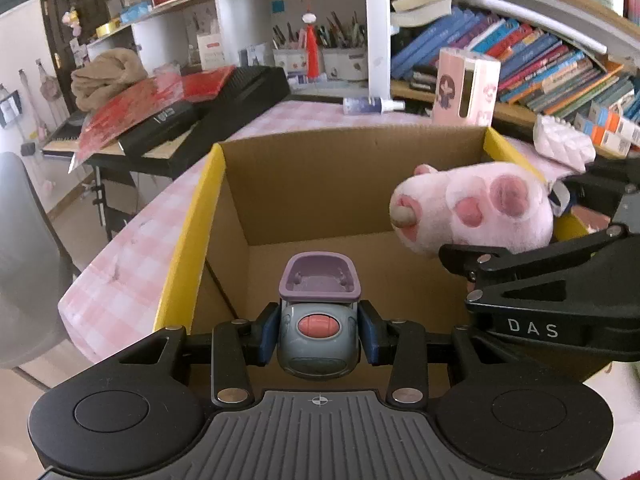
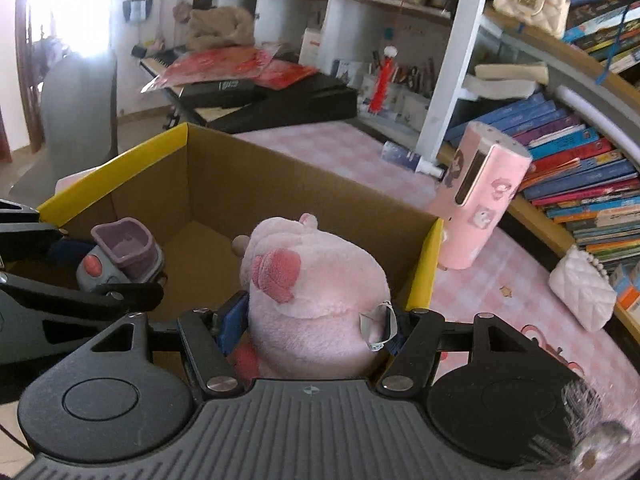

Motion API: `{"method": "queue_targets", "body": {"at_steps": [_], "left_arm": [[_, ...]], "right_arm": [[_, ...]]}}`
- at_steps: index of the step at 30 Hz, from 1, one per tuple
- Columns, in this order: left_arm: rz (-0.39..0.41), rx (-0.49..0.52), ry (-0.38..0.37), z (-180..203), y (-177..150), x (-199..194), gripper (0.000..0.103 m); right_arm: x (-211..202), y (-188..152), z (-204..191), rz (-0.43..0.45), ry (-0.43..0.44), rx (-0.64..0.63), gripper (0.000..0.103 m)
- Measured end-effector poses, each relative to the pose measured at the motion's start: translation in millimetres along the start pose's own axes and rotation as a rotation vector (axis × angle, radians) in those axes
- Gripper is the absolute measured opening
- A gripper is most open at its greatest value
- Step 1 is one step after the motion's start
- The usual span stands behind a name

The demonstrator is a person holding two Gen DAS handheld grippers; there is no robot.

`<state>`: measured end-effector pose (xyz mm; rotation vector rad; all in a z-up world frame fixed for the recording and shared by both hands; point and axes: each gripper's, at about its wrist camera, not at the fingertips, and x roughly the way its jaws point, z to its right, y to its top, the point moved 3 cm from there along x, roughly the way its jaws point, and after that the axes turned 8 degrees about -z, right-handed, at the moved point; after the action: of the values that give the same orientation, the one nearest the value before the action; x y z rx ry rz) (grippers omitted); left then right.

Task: Organize objects
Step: 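Lower both held toys into the yellow box and open both tools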

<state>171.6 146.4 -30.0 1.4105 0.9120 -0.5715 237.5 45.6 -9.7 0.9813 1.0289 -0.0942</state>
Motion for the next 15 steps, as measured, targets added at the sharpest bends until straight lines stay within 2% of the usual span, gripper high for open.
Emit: {"method": "queue_targets", "body": {"at_steps": [8,15], "left_arm": [[-0.019,0.004,0.01,3.0,-2.2,5.1,0.039],[-0.02,0.002,0.009,2.8,-3.5,3.0,0.041]], "right_arm": [[5.2,2.1,-4.2,-0.025,-0.014,-0.056,0.064],[4.0,1.4,-3.0,-0.019,-0.015,-0.041,0.067]]}}
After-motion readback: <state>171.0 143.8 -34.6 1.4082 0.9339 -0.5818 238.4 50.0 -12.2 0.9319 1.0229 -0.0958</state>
